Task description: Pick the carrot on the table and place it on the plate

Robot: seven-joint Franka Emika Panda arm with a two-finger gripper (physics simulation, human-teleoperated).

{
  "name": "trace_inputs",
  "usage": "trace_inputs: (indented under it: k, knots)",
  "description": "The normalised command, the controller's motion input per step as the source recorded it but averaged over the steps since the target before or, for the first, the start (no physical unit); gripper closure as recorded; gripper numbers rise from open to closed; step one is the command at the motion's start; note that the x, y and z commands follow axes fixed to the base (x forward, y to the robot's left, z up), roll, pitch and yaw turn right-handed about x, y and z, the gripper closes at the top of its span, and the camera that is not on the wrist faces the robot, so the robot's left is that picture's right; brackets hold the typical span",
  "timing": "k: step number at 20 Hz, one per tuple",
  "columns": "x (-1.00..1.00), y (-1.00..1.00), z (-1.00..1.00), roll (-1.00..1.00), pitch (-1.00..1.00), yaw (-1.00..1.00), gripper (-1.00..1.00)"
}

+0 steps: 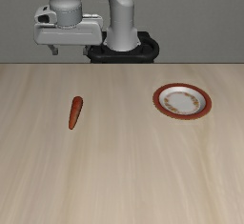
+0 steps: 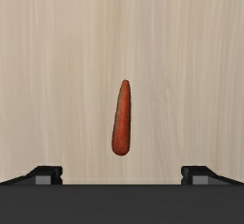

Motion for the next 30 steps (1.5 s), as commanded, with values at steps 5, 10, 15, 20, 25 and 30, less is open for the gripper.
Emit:
trace_inputs:
  k: [5, 10, 15, 20, 25, 30]
  knots:
    - [0.00, 0.00, -1.00, 0.00, 0.00, 0.00, -1.00]
    - [0.00, 0.00, -1.00, 0.00, 0.00, 0.00, -1.00]
    - [0.00, 0.00, -1.00, 0.00, 0.00, 0.00, -1.00]
    - [-0.20, -0.20, -0.60, 0.00, 0.00, 0.00, -1.00]
    - [0.00, 0.00, -0.20, 0.00, 0.00, 0.00, 1.00]
    - [0.00, 0.00, 0.00, 0.00, 0.00, 0.00, 1.00]
